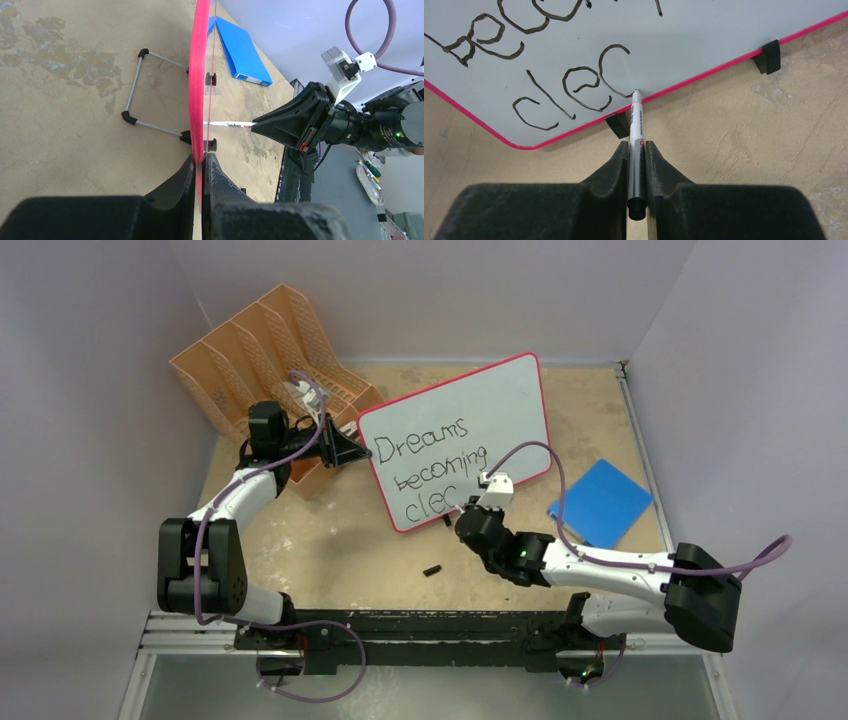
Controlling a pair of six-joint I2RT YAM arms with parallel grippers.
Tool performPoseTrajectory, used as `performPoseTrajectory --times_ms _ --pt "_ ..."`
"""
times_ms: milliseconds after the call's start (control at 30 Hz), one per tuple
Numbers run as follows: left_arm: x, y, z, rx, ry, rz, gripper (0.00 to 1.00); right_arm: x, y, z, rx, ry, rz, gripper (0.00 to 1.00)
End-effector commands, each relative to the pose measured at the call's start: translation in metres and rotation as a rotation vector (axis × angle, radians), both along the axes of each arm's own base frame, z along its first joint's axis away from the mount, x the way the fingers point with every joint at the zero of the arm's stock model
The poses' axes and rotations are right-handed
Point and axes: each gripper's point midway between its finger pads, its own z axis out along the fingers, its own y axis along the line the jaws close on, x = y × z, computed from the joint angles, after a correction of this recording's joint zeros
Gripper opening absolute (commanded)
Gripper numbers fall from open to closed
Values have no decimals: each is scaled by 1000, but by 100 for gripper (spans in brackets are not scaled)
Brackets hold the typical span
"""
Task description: Write a sentence on the whiteboard
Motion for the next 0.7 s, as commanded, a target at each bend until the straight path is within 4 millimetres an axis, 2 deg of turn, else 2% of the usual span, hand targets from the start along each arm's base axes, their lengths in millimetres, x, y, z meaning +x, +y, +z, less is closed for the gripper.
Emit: performPoseTrajectory --times_ms 0,467,667 --pt "5 2 18 3 -80 -3 0 13 -8 20 34 -84 -79 0" --pt "4 2 18 2 -81 -3 0 20 -5 44 81 -163 -71 0" --pt "4 2 18 2 -80 -4 0 21 -4 43 71 -164 -65 0"
